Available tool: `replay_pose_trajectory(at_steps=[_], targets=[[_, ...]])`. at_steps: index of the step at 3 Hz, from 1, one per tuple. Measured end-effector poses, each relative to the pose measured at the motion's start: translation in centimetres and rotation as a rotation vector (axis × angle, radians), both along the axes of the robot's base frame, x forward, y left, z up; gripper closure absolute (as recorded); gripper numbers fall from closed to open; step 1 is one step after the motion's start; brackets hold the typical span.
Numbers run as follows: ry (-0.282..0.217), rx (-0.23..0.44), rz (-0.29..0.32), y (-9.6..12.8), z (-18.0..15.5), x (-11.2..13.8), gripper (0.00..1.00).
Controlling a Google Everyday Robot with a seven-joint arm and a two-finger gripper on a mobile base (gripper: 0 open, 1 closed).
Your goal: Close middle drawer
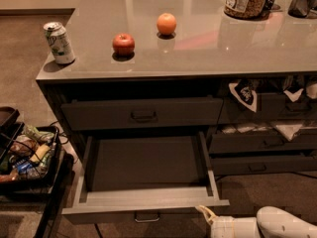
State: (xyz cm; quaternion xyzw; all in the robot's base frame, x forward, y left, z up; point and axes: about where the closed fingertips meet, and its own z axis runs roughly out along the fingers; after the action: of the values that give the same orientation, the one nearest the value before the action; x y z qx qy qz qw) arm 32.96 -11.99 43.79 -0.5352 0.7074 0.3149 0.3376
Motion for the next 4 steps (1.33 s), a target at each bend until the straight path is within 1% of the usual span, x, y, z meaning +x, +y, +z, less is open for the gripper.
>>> replay_pose_trajectory(at_steps=[1,2,4], targets=[[0.005,0.004,0.0,0.16,-0.23,-0.12,0.0],[0.005,0.004,0.0,0.16,-0.23,-0.12,0.19],[0.005,0.005,0.0,0.16,-0.23,-0.12,0.65]])
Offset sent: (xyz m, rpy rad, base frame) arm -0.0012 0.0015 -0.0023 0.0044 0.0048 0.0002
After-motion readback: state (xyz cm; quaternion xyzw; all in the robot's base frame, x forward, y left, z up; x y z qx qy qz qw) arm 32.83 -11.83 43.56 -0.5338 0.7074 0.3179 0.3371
